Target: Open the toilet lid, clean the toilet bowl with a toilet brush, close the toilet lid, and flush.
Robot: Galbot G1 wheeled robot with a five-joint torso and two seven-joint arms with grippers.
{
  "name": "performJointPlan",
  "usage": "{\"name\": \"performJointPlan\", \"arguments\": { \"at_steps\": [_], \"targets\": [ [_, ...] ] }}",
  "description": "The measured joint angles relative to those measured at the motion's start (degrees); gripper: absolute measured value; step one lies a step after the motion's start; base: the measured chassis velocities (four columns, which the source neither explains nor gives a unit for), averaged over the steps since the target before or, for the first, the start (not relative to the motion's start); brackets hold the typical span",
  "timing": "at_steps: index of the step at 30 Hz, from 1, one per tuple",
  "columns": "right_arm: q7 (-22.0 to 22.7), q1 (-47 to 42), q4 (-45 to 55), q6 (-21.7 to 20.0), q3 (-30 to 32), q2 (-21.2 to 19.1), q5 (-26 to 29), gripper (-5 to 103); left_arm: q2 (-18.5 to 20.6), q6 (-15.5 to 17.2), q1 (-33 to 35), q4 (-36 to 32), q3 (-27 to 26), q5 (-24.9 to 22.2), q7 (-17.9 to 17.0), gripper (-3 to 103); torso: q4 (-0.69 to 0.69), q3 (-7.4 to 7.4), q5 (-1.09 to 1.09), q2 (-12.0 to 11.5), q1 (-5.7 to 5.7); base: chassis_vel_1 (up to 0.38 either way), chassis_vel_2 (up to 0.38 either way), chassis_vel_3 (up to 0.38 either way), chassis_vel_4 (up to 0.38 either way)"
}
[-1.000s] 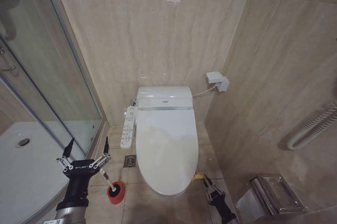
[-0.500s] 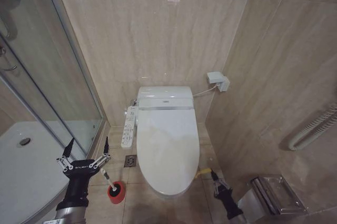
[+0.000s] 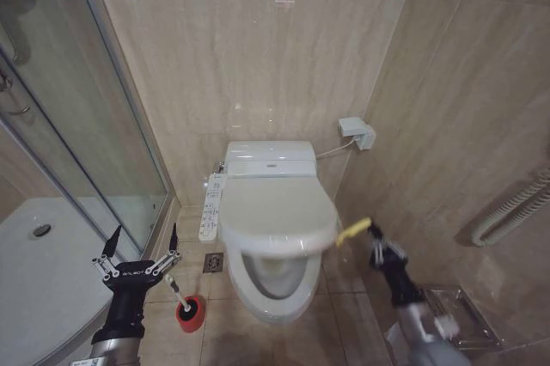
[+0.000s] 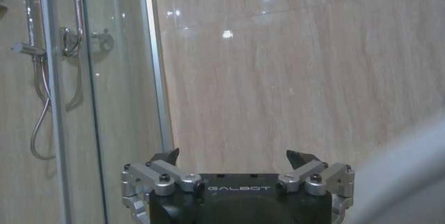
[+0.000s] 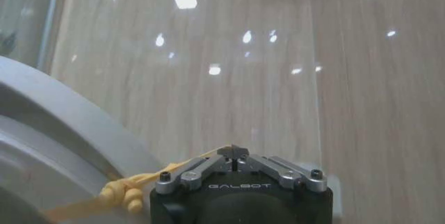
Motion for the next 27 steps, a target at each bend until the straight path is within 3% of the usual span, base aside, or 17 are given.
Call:
{"name": "performJointPlan", "arguments": {
  "at_steps": [2,4,6,13,20,23,27],
  "targets": [
    [1.83,5.09,0.55,-3.95,-0.68,-0.06,0.58,0,0.0,0.0,0.0,0.0,0.0,0.0,0.01,100,0.0,0.0,0.0,0.0,0.0,0.0,0.0,0.0,0.0],
    [2.24,7.01,0.31,-4.91,-1.04,-0.13,0.59,0,0.0,0.0,0.0,0.0,0.0,0.0,0.0,100,0.0,0.0,0.01,0.0,0.0,0.0,0.0,0.0,0.0],
    [3.33,14.32,-1.98,-7.45,-2.66,-0.37,0.38,0,0.0,0.0,0.0,0.0,0.0,0.0,0.0,100,0.0,0.01,0.02,0.0,0.0,0.0,0.0,0.0,0.0],
    [5.56,28.23,-9.73,-10.22,-7.01,1.38,-2.08,0,0.0,0.0,0.0,0.0,0.0,0.0,0.0,100,-0.04,0.01,0.01,0.0,0.01,0.0,0.0,0.0,0.0],
    [6.12,40.42,-20.76,-8.89,-12.09,4.89,-5.59,0,0.0,0.0,0.0,0.0,0.0,0.0,0.0,100,-0.01,0.01,0.02,-0.01,0.01,0.0,0.0,0.0,0.0],
    [6.62,46.63,-27.85,-6.81,-13.48,7.26,-8.54,0,0.0,0.0,0.0,0.0,0.0,0.0,0.0,100,-0.07,0.01,0.0,0.0,0.0,0.0,0.0,0.0,0.0],
    [6.65,51.51,-35.01,-4.95,-14.08,8.8,-11.13,0,0.0,0.0,0.0,0.0,0.0,0.0,0.0,100,-0.01,0.01,0.02,0.0,0.01,0.0,0.0,0.0,0.0]
  ]
}}
